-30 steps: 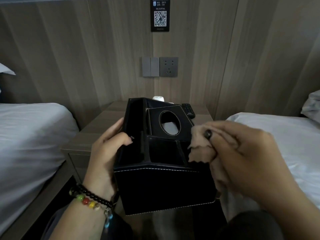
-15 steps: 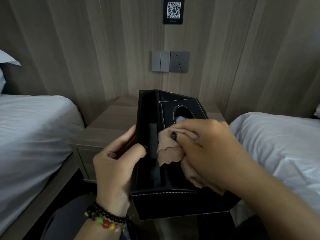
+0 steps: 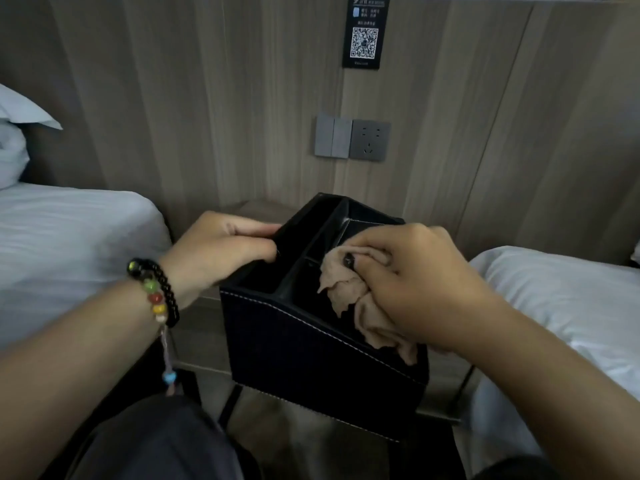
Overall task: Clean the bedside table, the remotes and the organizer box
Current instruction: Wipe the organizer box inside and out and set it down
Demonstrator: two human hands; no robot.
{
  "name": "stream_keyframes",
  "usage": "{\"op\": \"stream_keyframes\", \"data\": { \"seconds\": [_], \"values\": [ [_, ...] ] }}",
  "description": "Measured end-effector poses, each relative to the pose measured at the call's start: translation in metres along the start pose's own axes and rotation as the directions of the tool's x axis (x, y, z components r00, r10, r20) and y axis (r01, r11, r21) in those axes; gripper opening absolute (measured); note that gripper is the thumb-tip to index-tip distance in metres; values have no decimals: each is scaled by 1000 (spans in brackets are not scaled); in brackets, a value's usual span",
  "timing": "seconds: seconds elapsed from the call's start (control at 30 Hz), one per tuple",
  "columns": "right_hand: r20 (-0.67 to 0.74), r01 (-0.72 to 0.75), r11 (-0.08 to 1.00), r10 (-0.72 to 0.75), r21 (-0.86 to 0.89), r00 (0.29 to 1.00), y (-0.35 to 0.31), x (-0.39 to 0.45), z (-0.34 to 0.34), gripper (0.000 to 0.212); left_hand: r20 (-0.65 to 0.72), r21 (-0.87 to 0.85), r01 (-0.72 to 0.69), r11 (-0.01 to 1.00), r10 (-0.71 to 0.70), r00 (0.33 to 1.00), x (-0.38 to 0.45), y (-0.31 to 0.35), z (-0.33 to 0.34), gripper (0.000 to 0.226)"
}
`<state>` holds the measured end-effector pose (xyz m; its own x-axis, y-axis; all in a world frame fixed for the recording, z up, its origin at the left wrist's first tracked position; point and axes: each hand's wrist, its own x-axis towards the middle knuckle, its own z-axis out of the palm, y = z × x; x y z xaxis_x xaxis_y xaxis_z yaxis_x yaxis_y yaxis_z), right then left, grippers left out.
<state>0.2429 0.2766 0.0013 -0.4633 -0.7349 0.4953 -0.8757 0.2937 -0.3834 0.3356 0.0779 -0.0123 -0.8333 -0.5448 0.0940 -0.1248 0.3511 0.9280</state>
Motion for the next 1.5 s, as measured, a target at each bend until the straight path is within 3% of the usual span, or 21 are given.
{"op": "stream_keyframes", "data": {
  "seconds": [0.1,0.17,0.23,0.37,0.5,0.6,0.73,0.93,1.13,1.23,1.3,1.5],
  "values": [
    [-55,30,999,-29,19,998,-8,31,14,24,46,278,30,960,-45,998,28,9,-17,36],
    [-83,49,999,-49,1,995,-11,53,32,24,17,532,-27,846,21,1000,45,14,-18,36],
    [-49,57,998,-56,6,997,-11,71,49,22,-9,651,-46,758,67,998,56,16,-17,39],
    [-73,6,1000,-4,30,997,5,90,61,23,2,599,-63,798,77,997,70,5,-23,39],
    [-85,-100,988,90,-121,992,42,103,48,29,23,482,-81,873,80,997,76,-3,-28,33],
    [-217,-245,963,217,-113,952,72,112,28,25,68,468,-114,876,93,993,84,-5,-33,31],
    [-389,-231,971,193,-54,901,84,120,19,25,150,444,-157,882,100,984,96,-4,-40,26],
    [-205,-266,954,235,-141,950,84,137,51,21,163,401,-156,903,98,982,123,-6,-44,22],
    [-36,28,996,-31,-90,999,25,130,65,22,169,390,-211,896,156,973,133,-12,-45,22],
    [-55,115,989,-121,-91,991,9,113,59,20,159,385,-230,894,182,970,137,-17,-47,19],
    [-48,93,990,-98,-102,994,5,105,55,19,148,377,-219,900,175,973,138,-18,-49,20],
    [169,59,986,-32,-157,985,-5,105,67,21,152,355,-217,909,173,973,139,-18,-48,20]
  ]
}}
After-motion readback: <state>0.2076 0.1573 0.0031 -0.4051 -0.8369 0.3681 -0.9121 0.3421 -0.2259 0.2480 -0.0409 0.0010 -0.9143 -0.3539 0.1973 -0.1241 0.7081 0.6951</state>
